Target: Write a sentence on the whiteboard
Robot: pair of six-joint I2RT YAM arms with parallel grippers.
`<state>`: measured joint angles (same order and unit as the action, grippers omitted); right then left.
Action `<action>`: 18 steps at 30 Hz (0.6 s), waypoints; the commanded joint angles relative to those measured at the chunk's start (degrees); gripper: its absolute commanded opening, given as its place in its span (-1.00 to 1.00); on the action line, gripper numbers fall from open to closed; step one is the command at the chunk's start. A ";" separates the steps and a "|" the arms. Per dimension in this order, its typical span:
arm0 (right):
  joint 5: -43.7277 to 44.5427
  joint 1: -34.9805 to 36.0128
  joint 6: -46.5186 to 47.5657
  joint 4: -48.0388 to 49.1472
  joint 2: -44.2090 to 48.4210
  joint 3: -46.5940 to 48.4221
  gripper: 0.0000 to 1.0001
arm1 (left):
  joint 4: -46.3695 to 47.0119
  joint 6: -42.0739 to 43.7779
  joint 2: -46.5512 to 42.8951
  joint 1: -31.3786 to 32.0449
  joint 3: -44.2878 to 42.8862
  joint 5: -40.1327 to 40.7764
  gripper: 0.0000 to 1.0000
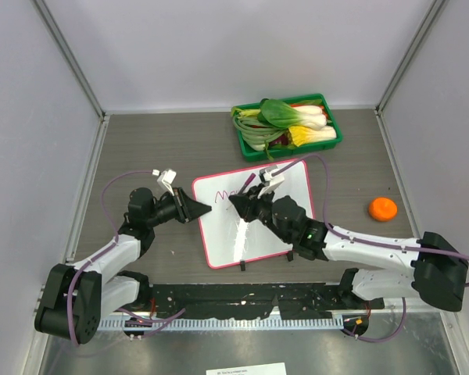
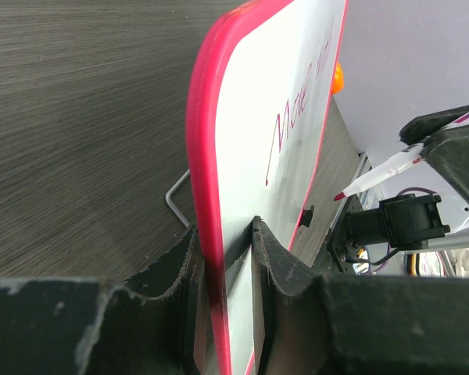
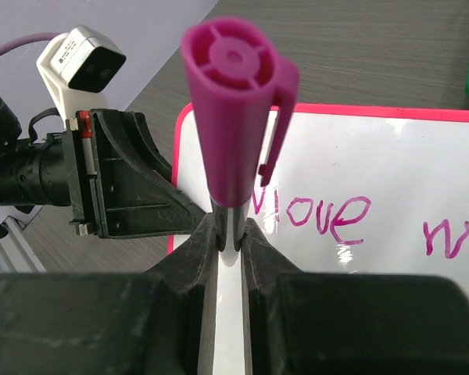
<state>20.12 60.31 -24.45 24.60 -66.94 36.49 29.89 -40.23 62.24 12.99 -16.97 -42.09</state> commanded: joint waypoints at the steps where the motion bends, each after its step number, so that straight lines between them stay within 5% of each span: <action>1: 3.52 1.12 0.37 6.34 -2.23 1.13 -0.99 | -2.12 6.30 0.69 -0.16 0.98 4.82 -1.00; 18: 5.54 2.79 0.98 9.24 -7.15 1.04 -0.99 | -2.12 6.21 0.78 -0.16 0.89 4.73 -1.00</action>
<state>23.62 62.59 -24.10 30.44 -73.23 36.47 29.91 -40.23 62.24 12.99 -16.97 -42.11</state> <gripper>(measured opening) 0.172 0.254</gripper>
